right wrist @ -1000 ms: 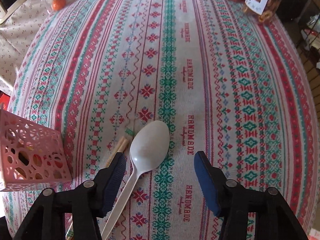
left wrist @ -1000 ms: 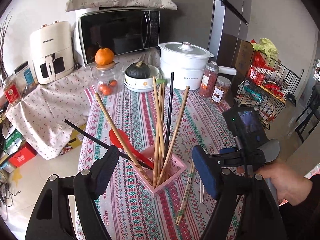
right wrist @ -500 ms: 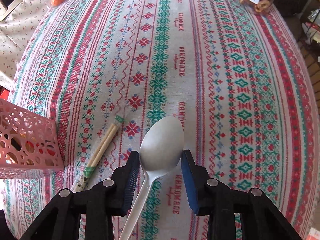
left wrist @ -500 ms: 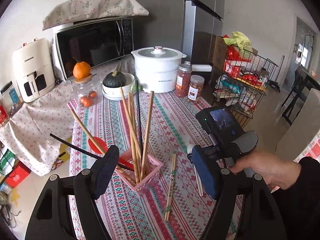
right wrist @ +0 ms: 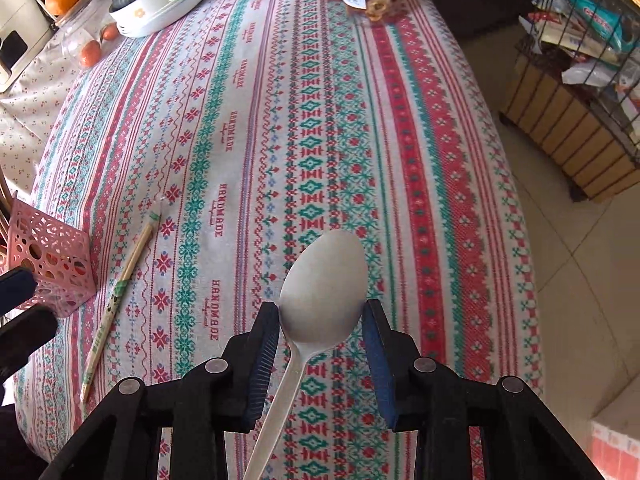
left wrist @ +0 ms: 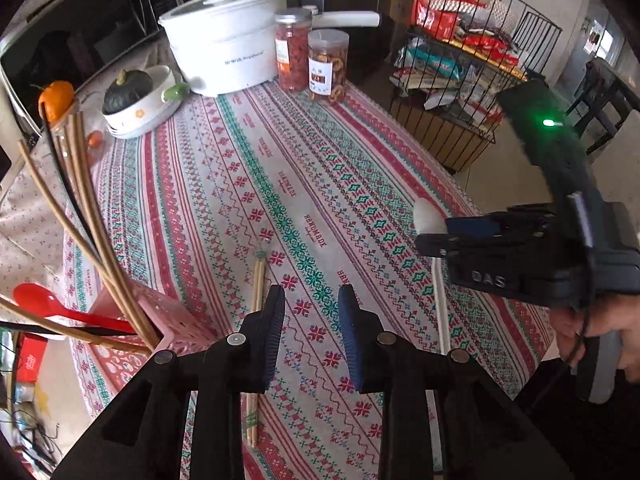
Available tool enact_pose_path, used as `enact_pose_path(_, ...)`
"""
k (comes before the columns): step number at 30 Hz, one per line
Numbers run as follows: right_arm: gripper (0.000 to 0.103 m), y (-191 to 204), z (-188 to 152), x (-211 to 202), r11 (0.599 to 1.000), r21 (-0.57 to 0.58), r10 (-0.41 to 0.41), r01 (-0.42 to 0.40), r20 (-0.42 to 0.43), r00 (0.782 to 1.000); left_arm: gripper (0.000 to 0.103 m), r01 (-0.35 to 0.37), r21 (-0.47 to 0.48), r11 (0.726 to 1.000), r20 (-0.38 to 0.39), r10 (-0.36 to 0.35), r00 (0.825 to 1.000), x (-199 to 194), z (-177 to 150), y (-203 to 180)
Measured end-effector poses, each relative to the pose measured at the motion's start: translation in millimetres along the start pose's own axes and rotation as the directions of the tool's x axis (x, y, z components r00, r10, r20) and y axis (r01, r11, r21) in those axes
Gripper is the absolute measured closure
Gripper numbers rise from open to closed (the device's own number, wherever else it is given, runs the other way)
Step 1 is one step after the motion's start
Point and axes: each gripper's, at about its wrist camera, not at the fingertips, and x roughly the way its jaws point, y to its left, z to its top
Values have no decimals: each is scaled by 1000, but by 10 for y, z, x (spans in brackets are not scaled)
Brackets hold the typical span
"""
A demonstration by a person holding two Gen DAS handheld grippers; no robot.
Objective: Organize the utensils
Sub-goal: 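Lift the white spoon with the right gripper while the left gripper grasps the paper-wrapped chopsticks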
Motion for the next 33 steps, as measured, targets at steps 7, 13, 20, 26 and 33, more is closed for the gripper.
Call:
enact_pose_path(7, 65, -137, 14, -199, 999, 16, 44, -45, 44, 998, 71, -53, -58, 997, -181, 42, 983, 727, 300, 165)
enact_pose_path(13, 65, -140, 27, -307, 998, 17, 66, -67, 68, 996, 49, -89, -81, 993, -230, 68, 971, 990, 346, 281)
enact_pose_path(20, 65, -93, 4, -345, 997, 6, 80, -81, 78, 994, 47, -74, -132, 988, -283, 33, 958, 1184, 300, 341)
enact_pose_path(26, 65, -97, 8, -334, 997, 10, 78, -79, 78, 994, 45, -72, -147, 987, -292, 26, 956, 1262, 248, 398)
enact_pose_path(33, 65, -99, 18, -340, 997, 11, 74, -75, 83, 994, 68, -56, -124, 991, -273, 20, 962, 1235, 215, 433)
